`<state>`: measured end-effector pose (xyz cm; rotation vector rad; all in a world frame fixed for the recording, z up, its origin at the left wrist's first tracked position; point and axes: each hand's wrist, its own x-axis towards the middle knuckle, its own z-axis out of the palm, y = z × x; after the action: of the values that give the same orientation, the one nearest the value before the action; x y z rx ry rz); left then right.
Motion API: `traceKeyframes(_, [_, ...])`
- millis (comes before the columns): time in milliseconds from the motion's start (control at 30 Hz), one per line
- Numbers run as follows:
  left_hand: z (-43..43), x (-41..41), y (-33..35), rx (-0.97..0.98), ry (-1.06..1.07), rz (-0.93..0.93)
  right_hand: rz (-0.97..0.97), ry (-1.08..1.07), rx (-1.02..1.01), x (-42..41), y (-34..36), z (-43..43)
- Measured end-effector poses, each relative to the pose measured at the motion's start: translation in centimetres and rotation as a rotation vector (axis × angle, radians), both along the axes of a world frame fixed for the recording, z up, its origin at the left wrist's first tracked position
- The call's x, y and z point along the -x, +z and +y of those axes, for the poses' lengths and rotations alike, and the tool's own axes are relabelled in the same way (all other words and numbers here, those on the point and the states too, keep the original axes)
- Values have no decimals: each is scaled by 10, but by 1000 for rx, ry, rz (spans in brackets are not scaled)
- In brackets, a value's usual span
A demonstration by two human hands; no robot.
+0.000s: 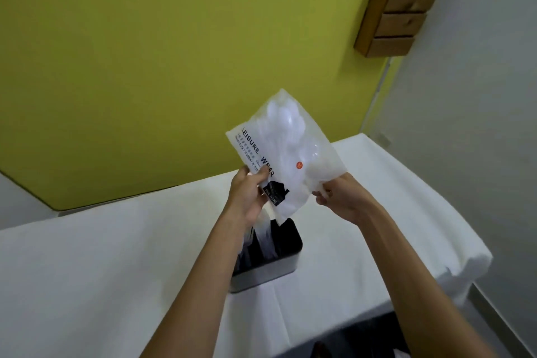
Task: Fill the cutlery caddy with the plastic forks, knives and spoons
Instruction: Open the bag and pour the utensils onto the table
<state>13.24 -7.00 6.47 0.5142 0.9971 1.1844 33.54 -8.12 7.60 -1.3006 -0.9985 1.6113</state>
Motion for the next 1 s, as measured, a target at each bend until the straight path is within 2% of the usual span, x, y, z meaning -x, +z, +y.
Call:
traceKeyframes(167, [12,-56,-20,77,5,158,-182,-249,87,-78,-40,-2])
traceKeyframes(333, [21,-104,-41,152,38,328,-180,-428,175,-149,-79,-8])
traceKeyframes(533, [14,-150,-81,298,30,487,-231,-469,213,-196,-109,-10])
traceKeyframes(700, [-3,-160,-121,423,79,750,-242,-460,221,-212,-126,-13])
traceKeyframes(767, [-3,-159,-127,442,91,953,-230,-465,219,-217,-132,-15])
traceKeyframes(867, [-1,-169,-121,270,115,1218,-242,-514,252,-222,-141,-20])
traceKeyframes(1000, [7,-205,-107,-120,-61,1260,-284,-603,353,-227,-153,-31])
